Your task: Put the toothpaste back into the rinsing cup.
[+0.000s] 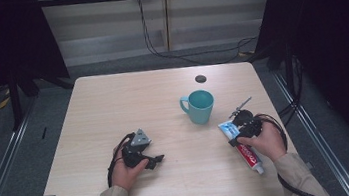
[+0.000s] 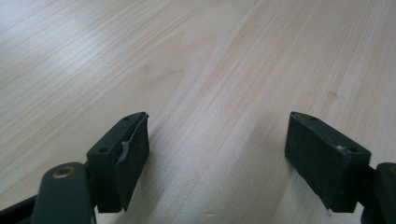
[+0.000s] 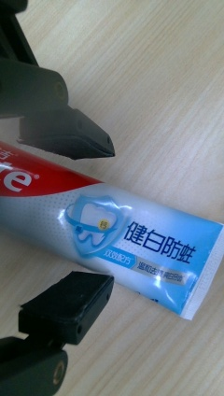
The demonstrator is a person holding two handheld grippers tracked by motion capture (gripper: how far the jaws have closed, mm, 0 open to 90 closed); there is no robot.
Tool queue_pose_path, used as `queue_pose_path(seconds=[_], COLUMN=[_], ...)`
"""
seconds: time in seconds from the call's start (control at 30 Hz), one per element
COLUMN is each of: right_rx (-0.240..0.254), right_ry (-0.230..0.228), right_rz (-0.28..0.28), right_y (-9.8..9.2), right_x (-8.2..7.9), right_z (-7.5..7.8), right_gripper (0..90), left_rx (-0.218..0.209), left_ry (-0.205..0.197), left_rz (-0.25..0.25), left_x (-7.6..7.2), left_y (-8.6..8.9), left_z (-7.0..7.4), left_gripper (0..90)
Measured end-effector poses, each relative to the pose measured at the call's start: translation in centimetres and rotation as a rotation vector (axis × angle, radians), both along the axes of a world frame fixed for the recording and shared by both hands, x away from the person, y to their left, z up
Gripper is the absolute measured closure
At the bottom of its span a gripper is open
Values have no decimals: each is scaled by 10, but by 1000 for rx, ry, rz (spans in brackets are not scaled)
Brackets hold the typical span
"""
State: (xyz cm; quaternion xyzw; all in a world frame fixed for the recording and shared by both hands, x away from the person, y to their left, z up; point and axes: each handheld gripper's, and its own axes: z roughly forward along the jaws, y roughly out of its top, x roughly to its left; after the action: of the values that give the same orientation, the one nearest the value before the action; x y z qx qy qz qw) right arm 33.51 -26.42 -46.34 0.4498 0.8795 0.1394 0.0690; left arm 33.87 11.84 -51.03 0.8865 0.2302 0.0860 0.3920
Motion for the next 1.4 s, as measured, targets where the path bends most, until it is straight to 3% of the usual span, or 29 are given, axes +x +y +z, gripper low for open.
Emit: queue_pose_path(seconds=[0.33, 0.43, 0.57, 0.63, 1.07, 1.3, 1.4], right_rx=[-32, -17, -3, 19, -43, -46, -49], right_ry=[30, 50, 56, 83, 86, 88, 80], right_rz=[-44, -83, -96, -119, -124, -118, -110], right_y=[1, 0, 0, 0, 10, 11, 12], right_x=[3, 4, 4, 4, 7, 5, 4], right_z=[-3, -4, -6, -8, -9, -7, -3], right_gripper=[353, 359, 382, 411, 443, 563, 681], left_rx=[0, 0, 0, 1, 0, 0, 0], left_ry=[0, 0, 0, 0, 0, 0, 0], left_rz=[0, 0, 0, -1, 0, 0, 0], left_x=[0, 0, 0, 0, 0, 0, 0], left_y=[0, 0, 0, 0, 0, 0, 0], left_z=[0, 0, 0, 0, 0, 0, 0], left_gripper=[216, 216, 216, 216, 216, 216, 216])
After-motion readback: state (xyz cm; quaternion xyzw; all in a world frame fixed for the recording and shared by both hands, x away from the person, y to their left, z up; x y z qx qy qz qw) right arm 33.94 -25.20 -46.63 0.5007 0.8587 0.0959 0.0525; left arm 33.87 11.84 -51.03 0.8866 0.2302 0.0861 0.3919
